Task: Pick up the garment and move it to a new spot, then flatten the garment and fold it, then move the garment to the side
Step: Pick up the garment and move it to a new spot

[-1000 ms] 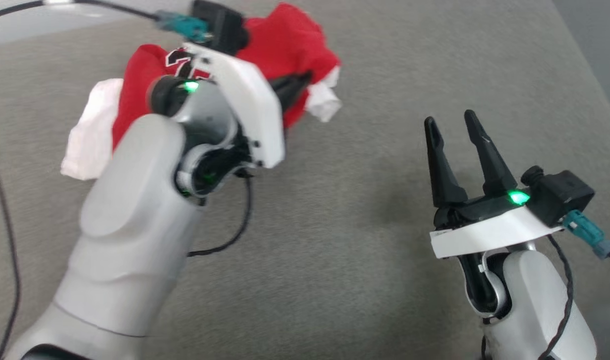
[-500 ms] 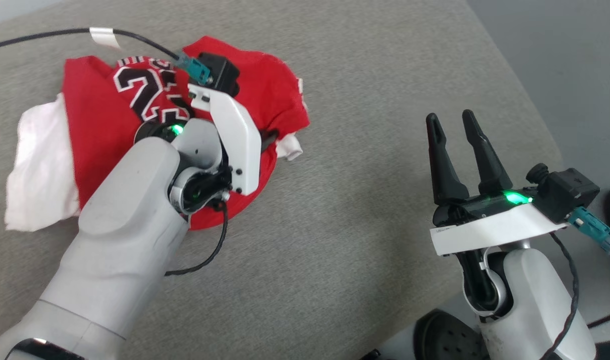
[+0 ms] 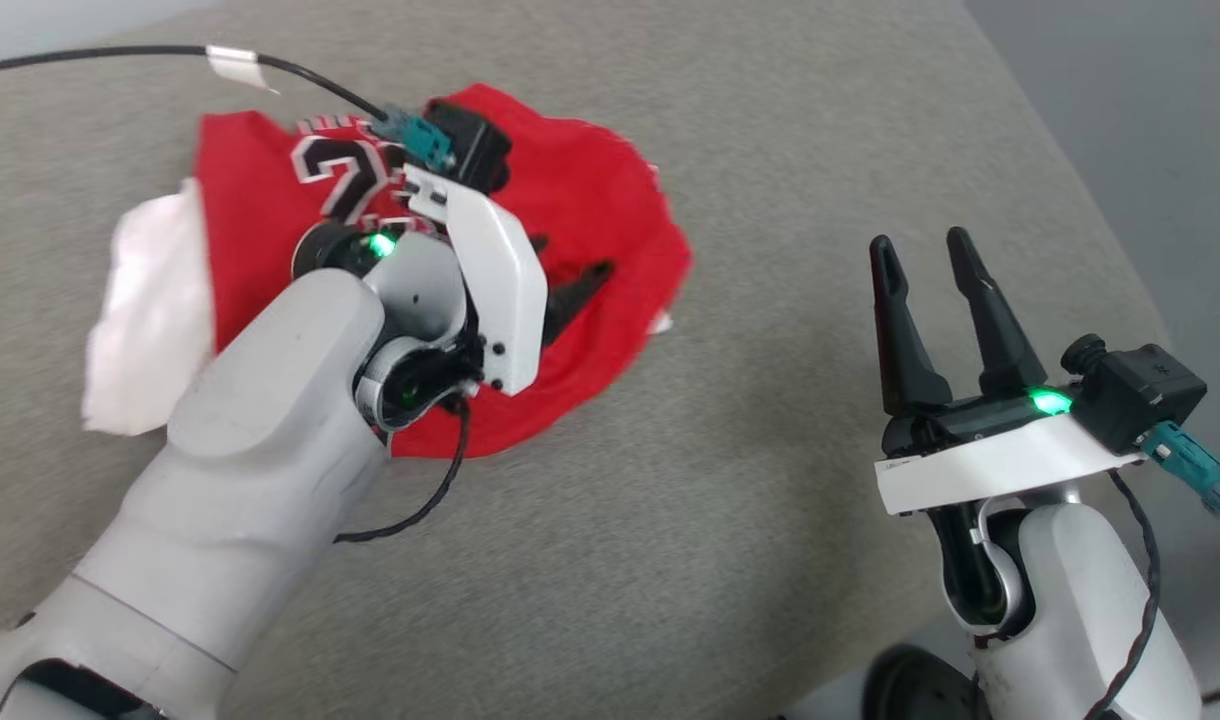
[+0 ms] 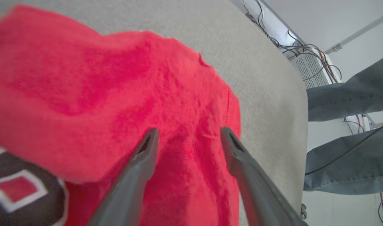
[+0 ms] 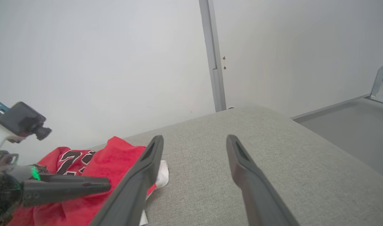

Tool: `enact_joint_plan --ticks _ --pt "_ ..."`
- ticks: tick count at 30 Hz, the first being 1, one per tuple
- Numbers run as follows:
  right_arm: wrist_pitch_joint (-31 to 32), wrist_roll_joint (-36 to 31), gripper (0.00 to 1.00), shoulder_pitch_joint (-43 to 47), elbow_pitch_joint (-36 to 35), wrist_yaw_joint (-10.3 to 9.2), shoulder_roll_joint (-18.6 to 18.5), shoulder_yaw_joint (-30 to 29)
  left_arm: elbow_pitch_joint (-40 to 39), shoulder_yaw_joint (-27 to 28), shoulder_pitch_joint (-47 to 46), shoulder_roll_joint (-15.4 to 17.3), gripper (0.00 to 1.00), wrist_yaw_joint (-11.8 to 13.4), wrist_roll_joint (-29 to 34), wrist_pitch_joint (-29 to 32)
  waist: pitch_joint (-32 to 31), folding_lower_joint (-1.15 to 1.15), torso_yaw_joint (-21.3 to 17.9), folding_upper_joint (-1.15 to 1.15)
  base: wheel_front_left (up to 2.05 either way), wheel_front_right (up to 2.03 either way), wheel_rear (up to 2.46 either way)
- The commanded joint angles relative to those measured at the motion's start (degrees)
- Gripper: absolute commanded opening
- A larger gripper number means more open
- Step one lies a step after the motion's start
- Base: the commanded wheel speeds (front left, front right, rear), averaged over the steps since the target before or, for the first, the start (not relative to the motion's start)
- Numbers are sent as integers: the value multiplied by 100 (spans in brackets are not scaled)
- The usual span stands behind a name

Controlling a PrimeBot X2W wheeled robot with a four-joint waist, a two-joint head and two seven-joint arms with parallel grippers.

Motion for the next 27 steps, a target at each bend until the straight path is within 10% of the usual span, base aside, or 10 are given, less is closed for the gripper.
enact_joint_plan --ticks 1,27 --pt "-28 -109 100 -40 11 0 6 -21 -92 -44 -61 5 100 10 -61 -155 -132 0 211 0 0 0 0" --pt "-29 -899 100 787 378 -1 -856 -1190 414 619 2836 158 100 340 -224 -4126 -1207 0 2589 0 0 0 0"
